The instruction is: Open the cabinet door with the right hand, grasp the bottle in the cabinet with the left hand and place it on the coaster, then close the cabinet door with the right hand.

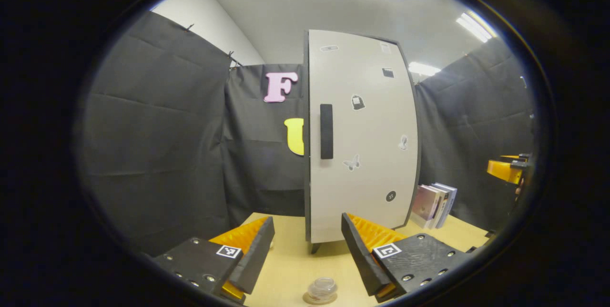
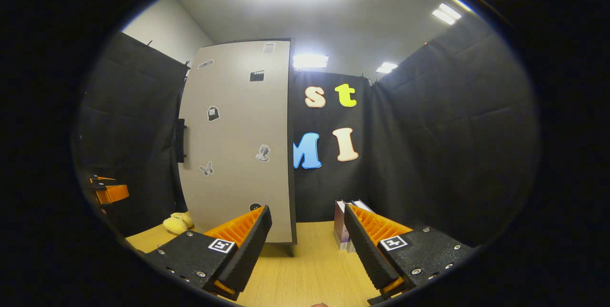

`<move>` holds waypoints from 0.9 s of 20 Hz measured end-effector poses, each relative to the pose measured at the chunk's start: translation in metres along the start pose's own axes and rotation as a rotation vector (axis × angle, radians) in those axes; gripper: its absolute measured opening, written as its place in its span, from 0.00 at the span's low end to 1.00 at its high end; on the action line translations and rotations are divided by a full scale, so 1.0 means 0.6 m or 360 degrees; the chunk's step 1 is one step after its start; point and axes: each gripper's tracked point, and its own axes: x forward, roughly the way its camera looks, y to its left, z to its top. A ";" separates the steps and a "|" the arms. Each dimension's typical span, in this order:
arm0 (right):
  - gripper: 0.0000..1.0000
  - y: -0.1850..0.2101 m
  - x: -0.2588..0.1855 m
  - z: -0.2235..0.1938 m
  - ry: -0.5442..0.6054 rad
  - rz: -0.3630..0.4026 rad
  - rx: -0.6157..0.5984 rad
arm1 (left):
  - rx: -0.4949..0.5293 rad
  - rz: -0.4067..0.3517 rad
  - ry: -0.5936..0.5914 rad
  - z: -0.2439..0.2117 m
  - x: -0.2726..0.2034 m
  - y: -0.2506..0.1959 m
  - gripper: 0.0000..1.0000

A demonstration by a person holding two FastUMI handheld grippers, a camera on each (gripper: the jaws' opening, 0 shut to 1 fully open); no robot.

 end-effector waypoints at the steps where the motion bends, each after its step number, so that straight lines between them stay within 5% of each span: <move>1: 0.94 0.000 -0.001 0.001 -0.0002 -0.0002 -0.0001 | -0.0002 -0.0001 0.0000 -0.001 0.000 0.001 0.86; 18: 0.95 0.011 -0.001 0.009 -0.0041 -0.0084 0.0005 | 0.0032 -0.0080 -0.0009 0.007 0.027 0.014 0.84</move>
